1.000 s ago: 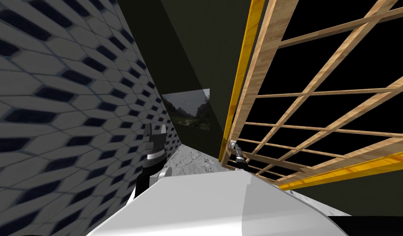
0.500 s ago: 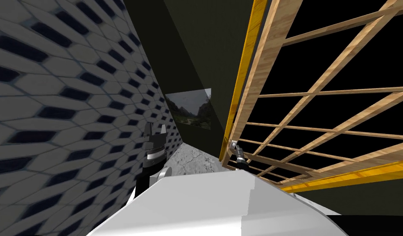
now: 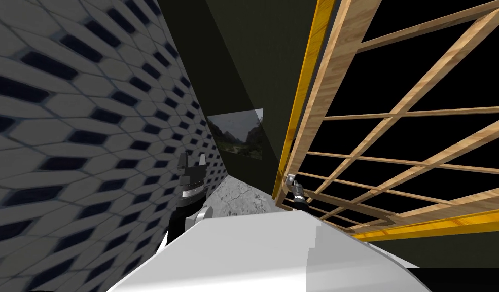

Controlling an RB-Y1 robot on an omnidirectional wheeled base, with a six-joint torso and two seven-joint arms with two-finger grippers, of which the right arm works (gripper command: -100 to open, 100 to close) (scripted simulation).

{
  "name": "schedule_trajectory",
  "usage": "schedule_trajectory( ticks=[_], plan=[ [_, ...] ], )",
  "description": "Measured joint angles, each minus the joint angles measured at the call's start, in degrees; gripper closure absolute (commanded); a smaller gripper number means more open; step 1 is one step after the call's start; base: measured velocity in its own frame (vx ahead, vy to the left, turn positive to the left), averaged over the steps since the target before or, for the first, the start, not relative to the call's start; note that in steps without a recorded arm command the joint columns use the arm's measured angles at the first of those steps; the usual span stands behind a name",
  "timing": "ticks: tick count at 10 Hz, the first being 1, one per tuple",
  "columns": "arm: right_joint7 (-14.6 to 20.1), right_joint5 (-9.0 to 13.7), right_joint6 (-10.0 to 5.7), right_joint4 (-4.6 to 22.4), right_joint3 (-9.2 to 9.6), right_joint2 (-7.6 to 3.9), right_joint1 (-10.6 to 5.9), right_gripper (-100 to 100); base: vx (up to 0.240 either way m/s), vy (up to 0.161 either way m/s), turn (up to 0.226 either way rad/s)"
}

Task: Pull the door open

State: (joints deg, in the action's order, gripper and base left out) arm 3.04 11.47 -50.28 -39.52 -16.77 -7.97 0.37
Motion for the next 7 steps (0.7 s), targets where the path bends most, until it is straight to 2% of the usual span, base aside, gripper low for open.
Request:
schedule_trajectory(
  ticks=[1, 2, 3, 5, 7],
  plan=[
    [0.9, 0.7, 0.36, -0.3, 0.01, 0.10, 0.00, 100, -0.050, -0.013, 0.134],
    [2.5, 1.7, 0.68, -1.0, 0.32, -0.07, 0.66, 100, -0.042, -0.006, 0.056],
    [3.8, 2.2, 1.38, -2.3, 0.50, 0.09, 1.36, -100, -0.041, -0.025, 0.011],
    [6.2, 3.4, 1.29, -2.7, 0.50, -0.26, 1.40, -100, -0.048, 0.000, 0.064],
    [9.2, 4.5, 1.26, -2.6, 1.39, 0.20, 1.34, -100, -0.049, 0.025, 0.061]
  ],
)
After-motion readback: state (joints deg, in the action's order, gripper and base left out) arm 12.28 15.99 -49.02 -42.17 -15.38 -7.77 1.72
